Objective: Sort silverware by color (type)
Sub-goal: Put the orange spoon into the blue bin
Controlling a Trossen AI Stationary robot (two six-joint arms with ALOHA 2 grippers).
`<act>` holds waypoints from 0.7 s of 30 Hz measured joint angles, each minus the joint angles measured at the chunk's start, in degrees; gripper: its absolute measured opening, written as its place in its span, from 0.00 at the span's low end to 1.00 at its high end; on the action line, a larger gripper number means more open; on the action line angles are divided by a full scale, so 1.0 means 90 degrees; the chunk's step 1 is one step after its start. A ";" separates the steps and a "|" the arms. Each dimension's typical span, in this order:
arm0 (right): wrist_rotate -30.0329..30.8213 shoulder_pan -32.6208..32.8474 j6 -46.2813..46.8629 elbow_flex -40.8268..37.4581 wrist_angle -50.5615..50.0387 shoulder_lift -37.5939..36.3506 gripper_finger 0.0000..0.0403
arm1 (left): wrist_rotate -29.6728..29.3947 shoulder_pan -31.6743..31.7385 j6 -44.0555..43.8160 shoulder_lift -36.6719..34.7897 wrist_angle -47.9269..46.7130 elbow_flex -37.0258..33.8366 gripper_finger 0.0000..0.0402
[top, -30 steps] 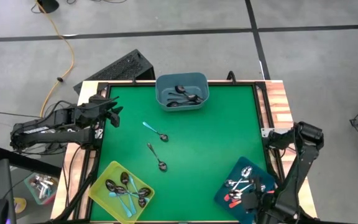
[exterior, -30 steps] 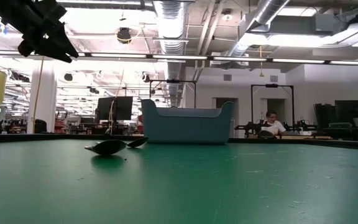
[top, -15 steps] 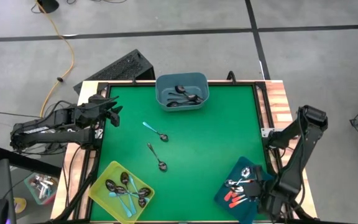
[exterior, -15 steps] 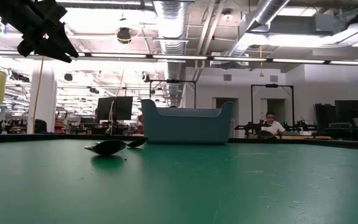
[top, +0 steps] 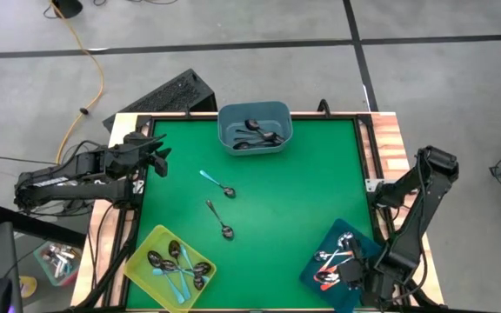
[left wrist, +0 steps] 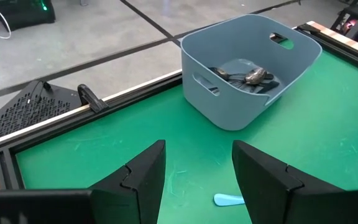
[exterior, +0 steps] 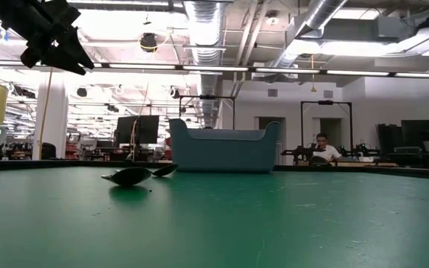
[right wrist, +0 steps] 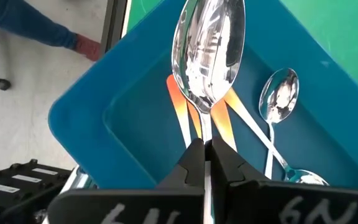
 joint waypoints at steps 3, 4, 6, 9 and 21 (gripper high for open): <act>-0.0001 0.0004 -0.0001 -0.0055 0.0128 -0.0003 0.02 | 0.0002 0.0000 0.0000 0.0000 0.0001 -0.0002 0.42; -0.0026 0.0004 -0.0008 -0.0153 0.0314 -0.0005 0.02 | 0.0002 0.0000 -0.0001 -0.0001 0.0000 -0.0002 0.42; -0.0265 -0.0050 -0.0143 -0.0438 0.0718 -0.0003 0.02 | 0.0002 0.0000 -0.0002 0.0000 0.0002 0.0000 0.42; -0.0795 -0.0176 -0.0217 -0.0769 0.0990 0.0000 0.02 | 0.0002 0.0000 -0.0006 0.0000 0.0000 -0.0002 0.42; -0.0848 -0.0511 -0.1327 -0.0872 0.0655 -0.0036 0.02 | -0.0017 0.0000 -0.0204 0.0000 0.0002 0.0000 0.42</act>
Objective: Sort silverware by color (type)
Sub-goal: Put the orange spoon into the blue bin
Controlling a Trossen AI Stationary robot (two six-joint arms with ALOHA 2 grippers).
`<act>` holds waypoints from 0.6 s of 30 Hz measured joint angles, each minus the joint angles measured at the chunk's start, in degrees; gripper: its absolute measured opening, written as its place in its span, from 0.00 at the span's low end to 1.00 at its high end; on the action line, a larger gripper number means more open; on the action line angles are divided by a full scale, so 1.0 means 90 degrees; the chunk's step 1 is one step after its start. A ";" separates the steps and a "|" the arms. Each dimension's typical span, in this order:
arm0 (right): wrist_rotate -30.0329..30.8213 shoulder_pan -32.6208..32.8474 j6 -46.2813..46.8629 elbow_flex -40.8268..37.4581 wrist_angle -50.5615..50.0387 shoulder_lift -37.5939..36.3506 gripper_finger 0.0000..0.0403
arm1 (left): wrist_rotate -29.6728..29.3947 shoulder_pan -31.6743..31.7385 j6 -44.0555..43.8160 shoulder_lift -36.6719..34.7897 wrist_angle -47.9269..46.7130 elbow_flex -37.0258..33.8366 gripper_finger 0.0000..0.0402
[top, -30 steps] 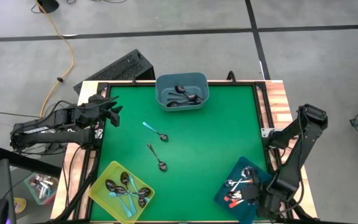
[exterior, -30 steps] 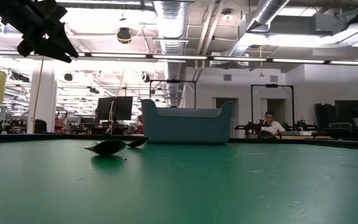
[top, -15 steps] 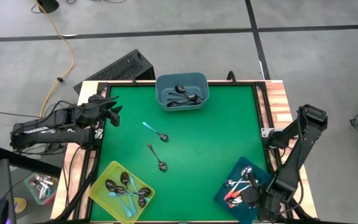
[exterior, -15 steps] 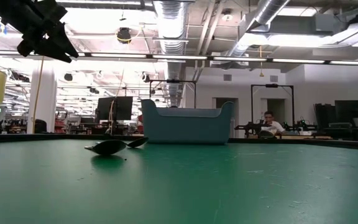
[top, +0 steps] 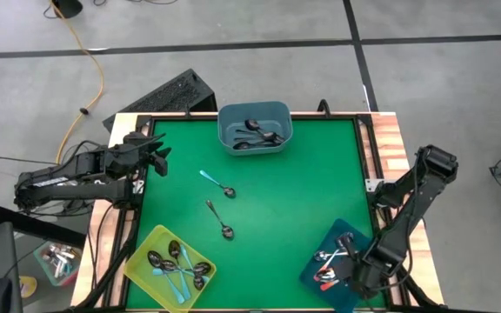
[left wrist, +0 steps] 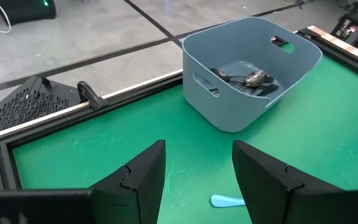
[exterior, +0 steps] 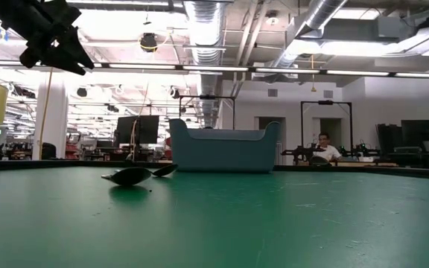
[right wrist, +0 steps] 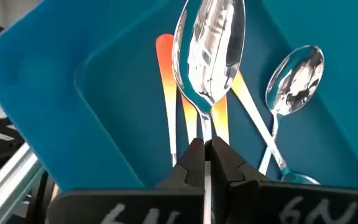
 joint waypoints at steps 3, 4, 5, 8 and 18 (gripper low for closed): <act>-0.0004 -0.0053 -0.0117 -0.0148 0.0193 -0.0001 0.02 | -0.0048 0.0000 0.0002 0.0000 0.0000 -0.0001 0.42; -0.0051 -0.0073 -0.0118 -0.0267 0.0346 -0.0002 0.02 | -0.0087 0.0000 0.0002 0.0000 0.0000 -0.0001 0.42; -0.0131 -0.0105 -0.0123 -0.0382 0.0505 -0.0002 0.02 | -0.0117 0.0000 0.0002 -0.0001 -0.0002 -0.0002 0.42; -0.0177 -0.0203 -0.0017 -0.0598 0.0699 -0.0002 0.02 | -0.0155 0.0000 0.0002 0.0000 0.0000 -0.0002 0.42; -0.0311 -0.0423 -0.0172 -0.1165 0.1238 -0.0002 0.02 | -0.0165 0.0000 -0.0017 0.0000 0.0000 -0.0002 0.42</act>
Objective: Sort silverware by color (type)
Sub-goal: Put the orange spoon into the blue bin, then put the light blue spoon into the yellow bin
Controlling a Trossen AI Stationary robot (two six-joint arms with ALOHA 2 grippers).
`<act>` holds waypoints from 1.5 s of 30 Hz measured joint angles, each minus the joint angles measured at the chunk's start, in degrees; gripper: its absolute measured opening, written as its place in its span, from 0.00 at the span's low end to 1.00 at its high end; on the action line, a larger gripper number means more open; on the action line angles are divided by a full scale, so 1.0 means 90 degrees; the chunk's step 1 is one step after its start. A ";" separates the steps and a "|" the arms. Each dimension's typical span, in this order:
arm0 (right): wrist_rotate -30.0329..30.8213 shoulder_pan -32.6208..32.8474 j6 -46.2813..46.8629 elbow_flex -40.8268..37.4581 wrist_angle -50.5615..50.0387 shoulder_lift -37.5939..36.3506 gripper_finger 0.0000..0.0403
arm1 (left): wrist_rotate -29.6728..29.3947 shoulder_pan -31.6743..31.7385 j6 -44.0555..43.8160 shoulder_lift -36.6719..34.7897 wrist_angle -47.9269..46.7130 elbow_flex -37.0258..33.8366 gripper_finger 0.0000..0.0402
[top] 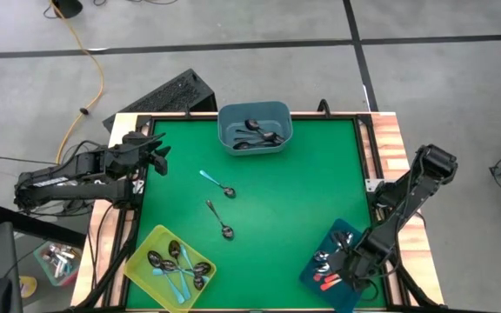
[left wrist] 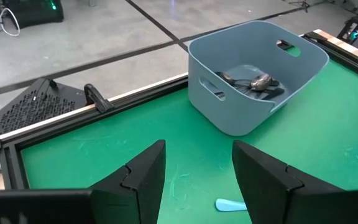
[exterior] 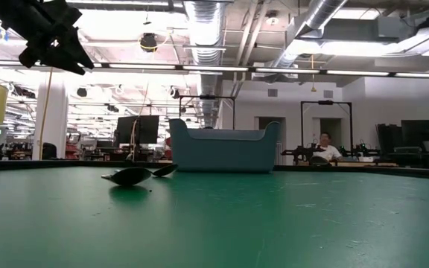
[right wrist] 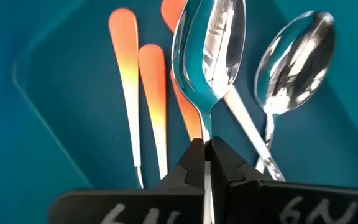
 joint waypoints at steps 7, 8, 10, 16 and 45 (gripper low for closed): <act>-0.0126 0.0015 0.0046 -0.0212 0.0207 -0.0002 0.03 | -0.0002 0.0000 -0.0053 0.0000 0.0000 0.0000 0.42; -0.0134 0.0012 0.0046 -0.0215 0.0202 -0.0002 0.03 | -0.0002 0.0000 -0.0068 0.0000 0.0000 0.0001 0.42; -0.0141 0.0012 0.0046 -0.0215 0.0182 -0.0002 0.04 | -0.0002 0.0000 -0.0068 0.0000 0.0000 0.0000 0.42; -0.0166 0.0014 0.0051 -0.0222 0.0151 -0.0002 0.07 | -0.0002 0.0000 -0.0068 -0.0002 0.0000 0.0000 0.42; -0.0345 -0.0041 0.1209 -0.0223 0.0152 0.0005 0.55 | -0.0002 0.0000 -0.0022 -0.0002 0.0000 0.0000 0.42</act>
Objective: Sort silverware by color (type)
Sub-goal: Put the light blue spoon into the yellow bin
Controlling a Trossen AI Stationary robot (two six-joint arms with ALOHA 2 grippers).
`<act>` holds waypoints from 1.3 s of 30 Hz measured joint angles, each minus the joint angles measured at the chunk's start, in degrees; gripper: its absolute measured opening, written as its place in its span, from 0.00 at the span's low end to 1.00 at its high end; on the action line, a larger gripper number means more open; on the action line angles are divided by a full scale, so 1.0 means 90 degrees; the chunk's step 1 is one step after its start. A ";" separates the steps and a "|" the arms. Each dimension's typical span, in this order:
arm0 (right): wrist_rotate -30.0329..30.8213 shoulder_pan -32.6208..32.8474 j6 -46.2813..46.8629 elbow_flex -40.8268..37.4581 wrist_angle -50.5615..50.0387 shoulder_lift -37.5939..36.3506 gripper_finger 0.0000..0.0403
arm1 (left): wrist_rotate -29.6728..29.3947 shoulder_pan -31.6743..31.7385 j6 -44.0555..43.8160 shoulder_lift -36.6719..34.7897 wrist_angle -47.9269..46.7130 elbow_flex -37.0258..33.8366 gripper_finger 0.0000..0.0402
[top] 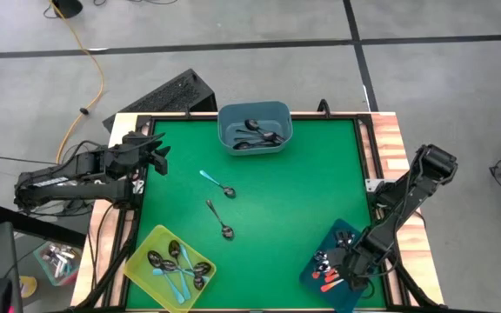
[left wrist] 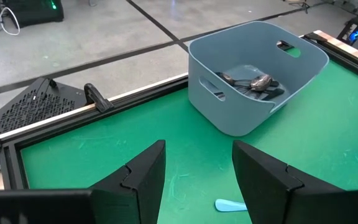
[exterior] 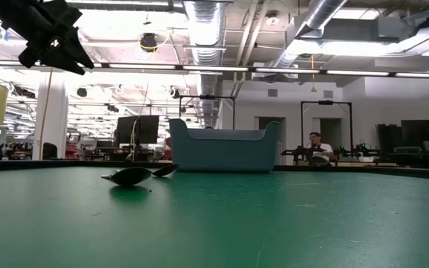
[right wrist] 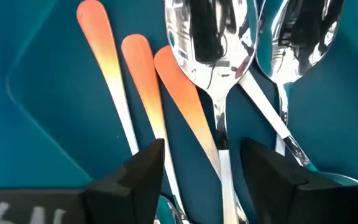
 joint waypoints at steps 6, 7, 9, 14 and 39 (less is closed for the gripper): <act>-0.0107 0.0000 0.0009 0.0361 -0.0249 0.0002 0.56 | 0.0000 0.0000 0.0000 0.0002 0.0000 0.0002 0.42; -0.0132 0.0000 -0.0007 0.0439 -0.0312 0.0002 0.55 | 0.0000 0.0000 -0.0002 0.0002 0.0000 0.0002 0.42; -0.0134 0.0000 -0.0014 0.0618 -0.0431 0.0002 0.55 | 0.0014 0.0000 -0.0002 0.0002 0.0001 0.0001 0.42; -0.0135 0.0000 -0.0016 0.1063 -0.0841 0.0002 0.55 | 0.0235 0.0000 0.0055 0.0002 0.0002 0.0001 0.42; -0.0145 -0.1006 0.0153 0.2338 -0.2514 0.0002 0.55 | 0.1621 0.0000 0.0739 0.0000 0.0002 0.0000 0.42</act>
